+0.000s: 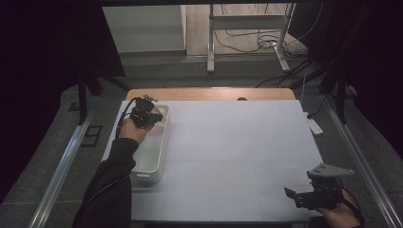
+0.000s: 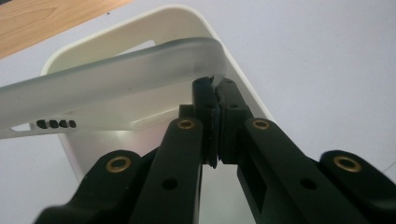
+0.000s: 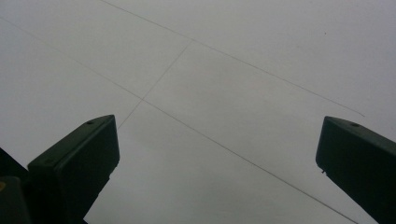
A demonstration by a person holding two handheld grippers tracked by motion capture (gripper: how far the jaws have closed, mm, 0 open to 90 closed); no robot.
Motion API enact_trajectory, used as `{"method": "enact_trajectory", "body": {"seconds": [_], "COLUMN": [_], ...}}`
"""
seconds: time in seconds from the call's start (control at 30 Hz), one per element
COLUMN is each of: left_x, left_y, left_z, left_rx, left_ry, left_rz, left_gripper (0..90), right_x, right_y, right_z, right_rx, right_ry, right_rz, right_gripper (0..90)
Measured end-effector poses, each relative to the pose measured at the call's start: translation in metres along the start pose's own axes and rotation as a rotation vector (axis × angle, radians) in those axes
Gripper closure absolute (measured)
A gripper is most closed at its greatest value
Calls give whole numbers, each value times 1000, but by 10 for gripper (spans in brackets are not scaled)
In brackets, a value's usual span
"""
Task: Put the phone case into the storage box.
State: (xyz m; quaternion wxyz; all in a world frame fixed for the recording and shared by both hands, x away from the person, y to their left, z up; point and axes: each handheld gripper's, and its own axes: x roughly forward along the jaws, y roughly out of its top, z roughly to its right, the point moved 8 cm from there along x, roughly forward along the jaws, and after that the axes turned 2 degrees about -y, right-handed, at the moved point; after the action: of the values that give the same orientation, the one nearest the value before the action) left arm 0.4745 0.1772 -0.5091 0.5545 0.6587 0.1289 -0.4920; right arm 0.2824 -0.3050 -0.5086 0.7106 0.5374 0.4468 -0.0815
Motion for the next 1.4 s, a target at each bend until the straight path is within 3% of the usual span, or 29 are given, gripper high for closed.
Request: {"method": "enact_trajectory", "body": {"seconds": [0.43, 0.73, 1.4], "left_x": [10, 16, 6], "left_y": [10, 17, 19], "left_z": [-4, -5, -1], "left_rx": [-38, -50, -80], "left_ry": [-12, -19, -82], "left_rz": [35, 46, 122], "left_gripper": [857, 785, 667], "right_x": [0, 0, 0], "right_y": [0, 0, -1], "right_z": [0, 0, 0], "right_rx": [-2, -2, -8], "right_ry": [0, 0, -2], "right_rz": [-4, -4, -7], "right_gripper": [0, 0, 0]}}
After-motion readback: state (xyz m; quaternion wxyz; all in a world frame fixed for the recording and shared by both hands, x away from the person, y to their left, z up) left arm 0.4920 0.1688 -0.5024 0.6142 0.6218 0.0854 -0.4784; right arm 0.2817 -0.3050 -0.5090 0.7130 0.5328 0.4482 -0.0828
